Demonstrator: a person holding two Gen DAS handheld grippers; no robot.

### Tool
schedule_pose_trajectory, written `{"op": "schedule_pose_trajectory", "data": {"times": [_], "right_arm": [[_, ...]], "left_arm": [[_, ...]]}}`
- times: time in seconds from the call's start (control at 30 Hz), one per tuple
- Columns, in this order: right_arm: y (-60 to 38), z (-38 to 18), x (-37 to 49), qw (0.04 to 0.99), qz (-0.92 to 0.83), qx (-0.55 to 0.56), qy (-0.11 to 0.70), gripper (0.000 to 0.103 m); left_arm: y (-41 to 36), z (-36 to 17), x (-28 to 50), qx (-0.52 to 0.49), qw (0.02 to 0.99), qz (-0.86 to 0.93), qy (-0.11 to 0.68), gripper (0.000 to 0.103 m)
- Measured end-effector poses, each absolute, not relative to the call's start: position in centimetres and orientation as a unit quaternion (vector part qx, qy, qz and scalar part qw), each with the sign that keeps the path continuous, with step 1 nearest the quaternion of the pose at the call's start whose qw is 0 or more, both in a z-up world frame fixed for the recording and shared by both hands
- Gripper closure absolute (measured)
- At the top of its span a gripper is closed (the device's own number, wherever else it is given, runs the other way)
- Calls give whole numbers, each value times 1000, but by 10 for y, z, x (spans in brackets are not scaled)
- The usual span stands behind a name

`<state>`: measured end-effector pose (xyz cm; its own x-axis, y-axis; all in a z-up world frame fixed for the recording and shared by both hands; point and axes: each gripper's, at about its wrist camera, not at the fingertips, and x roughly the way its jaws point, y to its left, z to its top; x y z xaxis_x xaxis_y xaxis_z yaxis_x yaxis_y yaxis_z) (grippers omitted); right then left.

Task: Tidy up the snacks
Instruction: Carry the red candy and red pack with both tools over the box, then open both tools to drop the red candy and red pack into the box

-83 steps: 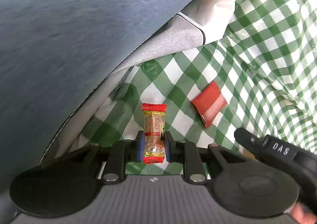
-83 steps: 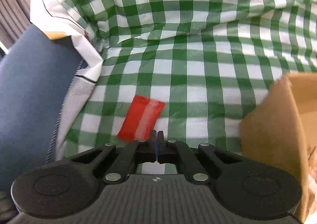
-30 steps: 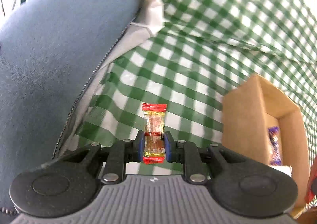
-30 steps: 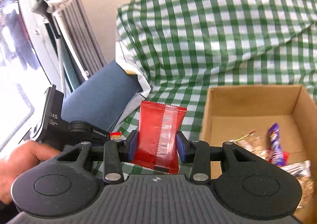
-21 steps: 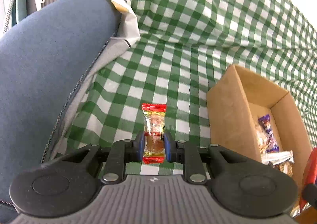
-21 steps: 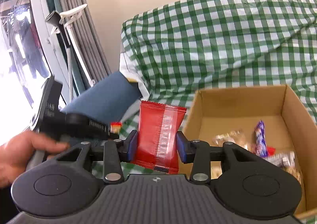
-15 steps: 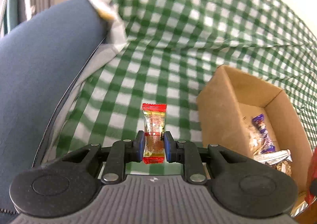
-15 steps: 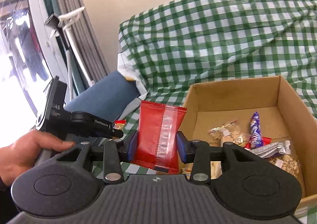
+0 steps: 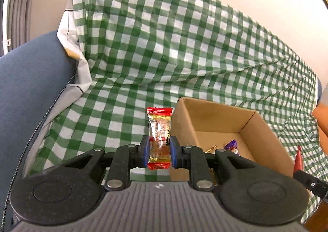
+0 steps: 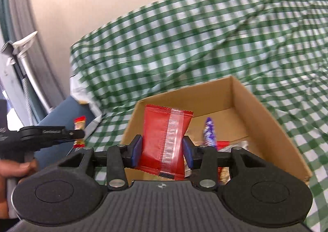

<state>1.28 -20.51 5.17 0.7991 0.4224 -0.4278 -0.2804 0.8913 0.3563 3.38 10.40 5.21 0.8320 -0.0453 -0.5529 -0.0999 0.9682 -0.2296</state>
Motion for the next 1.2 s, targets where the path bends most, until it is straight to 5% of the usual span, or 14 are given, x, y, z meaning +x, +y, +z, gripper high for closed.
{"op": "schedule_pose_trajectory", "data": {"times": [1.2], "right_arm": [[-222, 45, 17, 957, 96, 146, 233, 59]], "left_arm": [[16, 60, 31, -85, 965, -116, 217, 81]]}}
